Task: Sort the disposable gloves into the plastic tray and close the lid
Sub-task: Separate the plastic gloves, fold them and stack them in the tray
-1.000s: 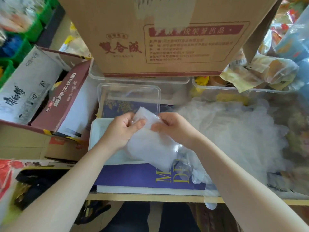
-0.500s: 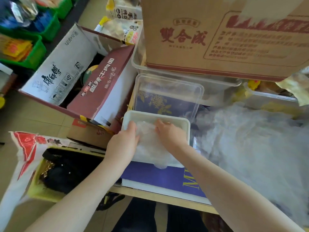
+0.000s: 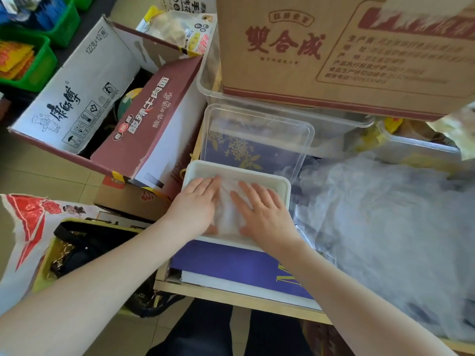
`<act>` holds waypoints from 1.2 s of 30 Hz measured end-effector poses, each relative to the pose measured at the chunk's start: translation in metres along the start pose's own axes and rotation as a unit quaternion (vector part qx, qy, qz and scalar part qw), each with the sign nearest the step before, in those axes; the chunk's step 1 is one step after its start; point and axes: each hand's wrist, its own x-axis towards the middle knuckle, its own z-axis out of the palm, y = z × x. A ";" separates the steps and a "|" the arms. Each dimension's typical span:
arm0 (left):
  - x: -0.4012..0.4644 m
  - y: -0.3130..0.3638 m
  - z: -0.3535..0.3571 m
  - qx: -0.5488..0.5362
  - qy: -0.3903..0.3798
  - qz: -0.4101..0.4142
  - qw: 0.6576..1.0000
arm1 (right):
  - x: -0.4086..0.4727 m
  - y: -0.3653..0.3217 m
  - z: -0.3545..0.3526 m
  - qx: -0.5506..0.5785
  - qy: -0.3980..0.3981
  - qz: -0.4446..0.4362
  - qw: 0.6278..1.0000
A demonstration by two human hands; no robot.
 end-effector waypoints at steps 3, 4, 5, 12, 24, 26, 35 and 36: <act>-0.001 0.006 -0.005 0.003 0.045 -0.014 0.999 | -0.006 0.006 0.001 -0.009 -0.058 -0.047 0.997; 0.000 0.008 -0.008 -0.011 0.039 -0.018 0.999 | -0.005 0.005 -0.001 -0.008 -0.072 -0.044 0.996; 0.001 0.011 -0.011 -0.019 0.020 -0.025 0.999 | -0.003 0.005 0.000 -0.017 -0.085 -0.040 0.995; -0.004 0.008 -0.017 0.010 -0.105 0.005 0.994 | -0.010 0.026 -0.011 -0.137 -0.149 -0.015 0.979; 0.010 0.044 -0.055 -0.145 0.151 0.040 0.977 | -0.082 0.076 -0.017 0.158 0.168 0.149 0.962; 0.016 0.064 -0.062 -0.195 0.175 0.085 0.961 | -0.110 0.102 -0.004 0.156 0.103 0.275 0.943; 0.039 0.148 -0.078 -0.295 0.094 0.233 0.922 | -0.197 0.161 0.027 0.151 -0.023 0.332 0.931; 0.041 0.157 -0.079 -0.294 0.092 0.232 0.923 | -0.200 0.163 0.028 0.146 0.002 0.324 0.935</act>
